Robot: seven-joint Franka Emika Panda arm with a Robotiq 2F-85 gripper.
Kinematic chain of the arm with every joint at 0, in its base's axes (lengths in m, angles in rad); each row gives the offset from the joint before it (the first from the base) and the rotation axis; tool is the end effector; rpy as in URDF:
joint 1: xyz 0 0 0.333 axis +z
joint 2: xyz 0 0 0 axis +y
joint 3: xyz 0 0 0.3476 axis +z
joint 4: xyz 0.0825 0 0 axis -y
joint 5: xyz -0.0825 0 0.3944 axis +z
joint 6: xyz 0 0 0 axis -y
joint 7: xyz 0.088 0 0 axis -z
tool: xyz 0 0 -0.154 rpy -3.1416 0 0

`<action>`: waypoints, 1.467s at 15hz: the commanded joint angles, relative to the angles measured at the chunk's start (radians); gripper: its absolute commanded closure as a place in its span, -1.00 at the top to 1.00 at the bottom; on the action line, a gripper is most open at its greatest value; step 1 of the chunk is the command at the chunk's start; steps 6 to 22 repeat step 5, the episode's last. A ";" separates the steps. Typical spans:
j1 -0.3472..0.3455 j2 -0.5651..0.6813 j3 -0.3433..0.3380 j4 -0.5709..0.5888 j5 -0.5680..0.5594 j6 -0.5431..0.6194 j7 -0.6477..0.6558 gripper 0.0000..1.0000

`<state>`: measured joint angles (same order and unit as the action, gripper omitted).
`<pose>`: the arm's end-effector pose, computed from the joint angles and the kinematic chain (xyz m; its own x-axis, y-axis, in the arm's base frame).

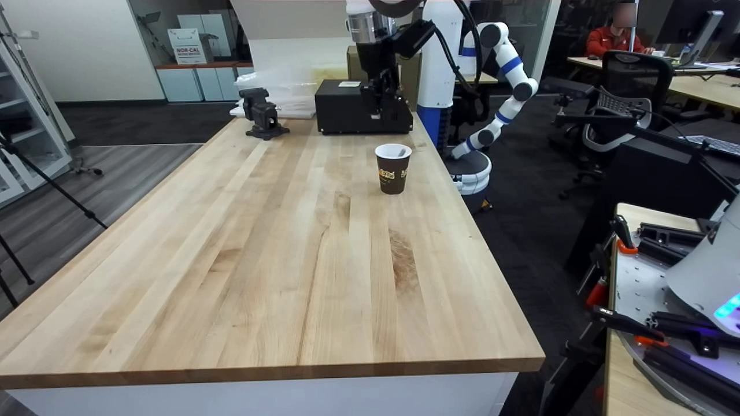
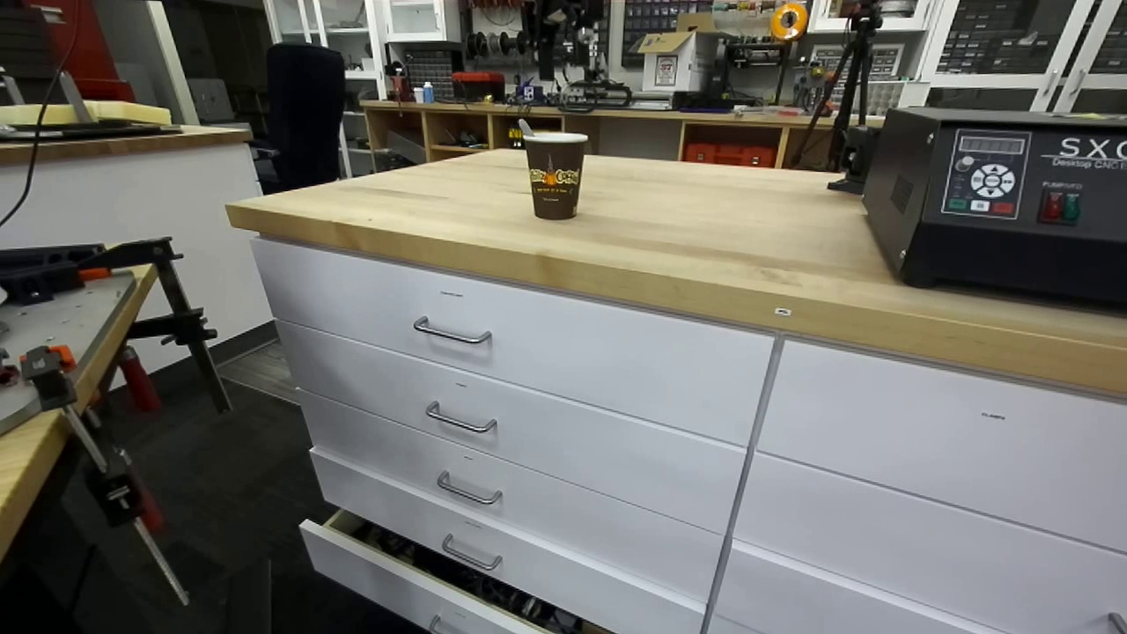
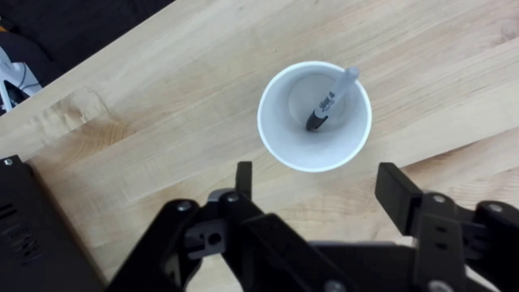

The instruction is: Put the black pen in the brown cup

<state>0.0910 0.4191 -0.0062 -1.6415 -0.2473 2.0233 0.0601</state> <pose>0.6869 0.0342 0.3498 0.9904 0.1334 -0.0361 0.1381 -0.9654 0.2210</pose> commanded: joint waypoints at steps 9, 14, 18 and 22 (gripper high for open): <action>0.004 -0.077 0.011 -0.068 -0.001 0.046 0.001 0.97; 0.004 -0.077 0.011 -0.068 -0.001 0.046 0.001 0.97; 0.004 -0.077 0.011 -0.068 -0.001 0.046 0.001 0.97; 0.004 -0.077 0.011 -0.068 -0.001 0.046 0.001 0.97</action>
